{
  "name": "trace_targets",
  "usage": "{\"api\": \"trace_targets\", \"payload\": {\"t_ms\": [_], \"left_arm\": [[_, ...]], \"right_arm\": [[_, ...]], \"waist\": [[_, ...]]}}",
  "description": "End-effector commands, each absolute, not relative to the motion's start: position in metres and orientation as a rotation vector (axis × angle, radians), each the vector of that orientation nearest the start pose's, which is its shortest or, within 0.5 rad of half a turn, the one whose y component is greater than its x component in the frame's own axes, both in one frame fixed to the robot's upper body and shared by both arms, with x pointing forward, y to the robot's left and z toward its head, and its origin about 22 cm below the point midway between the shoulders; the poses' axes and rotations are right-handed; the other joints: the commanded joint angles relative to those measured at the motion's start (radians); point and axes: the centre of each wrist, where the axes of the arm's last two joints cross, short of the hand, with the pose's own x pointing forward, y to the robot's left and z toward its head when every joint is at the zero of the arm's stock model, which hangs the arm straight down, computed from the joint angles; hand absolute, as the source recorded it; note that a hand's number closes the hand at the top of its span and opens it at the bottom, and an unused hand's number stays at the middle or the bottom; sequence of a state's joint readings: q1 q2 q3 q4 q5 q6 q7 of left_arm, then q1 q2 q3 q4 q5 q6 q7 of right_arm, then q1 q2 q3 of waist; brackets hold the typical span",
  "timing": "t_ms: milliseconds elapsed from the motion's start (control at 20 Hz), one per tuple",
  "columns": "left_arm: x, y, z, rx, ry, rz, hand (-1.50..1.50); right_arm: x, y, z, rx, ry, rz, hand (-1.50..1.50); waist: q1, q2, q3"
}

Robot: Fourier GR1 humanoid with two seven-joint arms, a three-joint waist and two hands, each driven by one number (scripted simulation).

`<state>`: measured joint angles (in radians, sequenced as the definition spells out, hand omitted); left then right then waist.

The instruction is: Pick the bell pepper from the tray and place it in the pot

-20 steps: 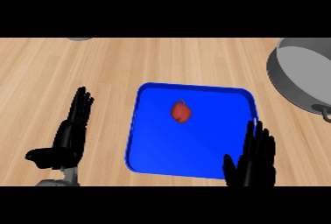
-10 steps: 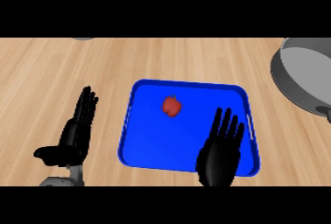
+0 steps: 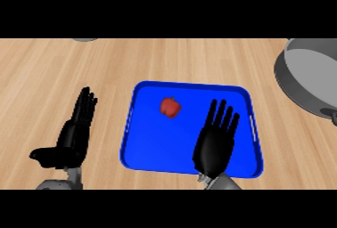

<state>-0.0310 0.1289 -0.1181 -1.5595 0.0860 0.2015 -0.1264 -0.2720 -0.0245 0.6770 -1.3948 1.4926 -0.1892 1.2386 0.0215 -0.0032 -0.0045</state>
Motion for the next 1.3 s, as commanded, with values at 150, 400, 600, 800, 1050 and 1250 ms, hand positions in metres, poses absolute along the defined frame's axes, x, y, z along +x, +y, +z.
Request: {"api": "trace_targets", "payload": {"t_ms": [150, 400, 600, 800, 1050, 1250], "left_arm": [[0.247, 0.235, 0.014, 0.079, -1.703, 0.016, 0.0], [0.254, 0.216, 0.003, 0.093, -1.7, 0.037, 0.0], [0.237, 0.214, 0.001, 0.104, -1.701, 0.041, 0.0], [0.243, 0.233, 0.01, 0.083, -1.708, 0.031, 0.0], [0.239, 0.222, 0.009, 0.105, -1.731, 0.046, 0.0], [0.24, 0.224, 0.011, 0.109, -1.738, 0.057, 0.0]], "right_arm": [[0.257, -0.053, 0.0, -1.461, -0.889, 0.497, -1.5], [0.269, -0.039, 0.01, -1.612, -0.95, 0.61, 1.5], [0.259, -0.049, -0.012, -1.65, -1.001, 0.599, 1.5], [0.268, -0.052, -0.012, -1.678, -0.993, 0.619, 1.5], [0.349, -0.163, 0.047, -1.533, -0.711, 0.239, 1.5], [0.37, -0.218, 0.066, -1.46, -0.567, 0.077, 1.5]], "waist": [[0.007, 0.007, 0.005], [-0.006, 0.006, 0.004], [-0.012, 0.003, 0.005], [-0.008, 0.005, 0.005], [-0.04, 0.041, 0.014], [-0.038, 0.066, 0.018]]}}
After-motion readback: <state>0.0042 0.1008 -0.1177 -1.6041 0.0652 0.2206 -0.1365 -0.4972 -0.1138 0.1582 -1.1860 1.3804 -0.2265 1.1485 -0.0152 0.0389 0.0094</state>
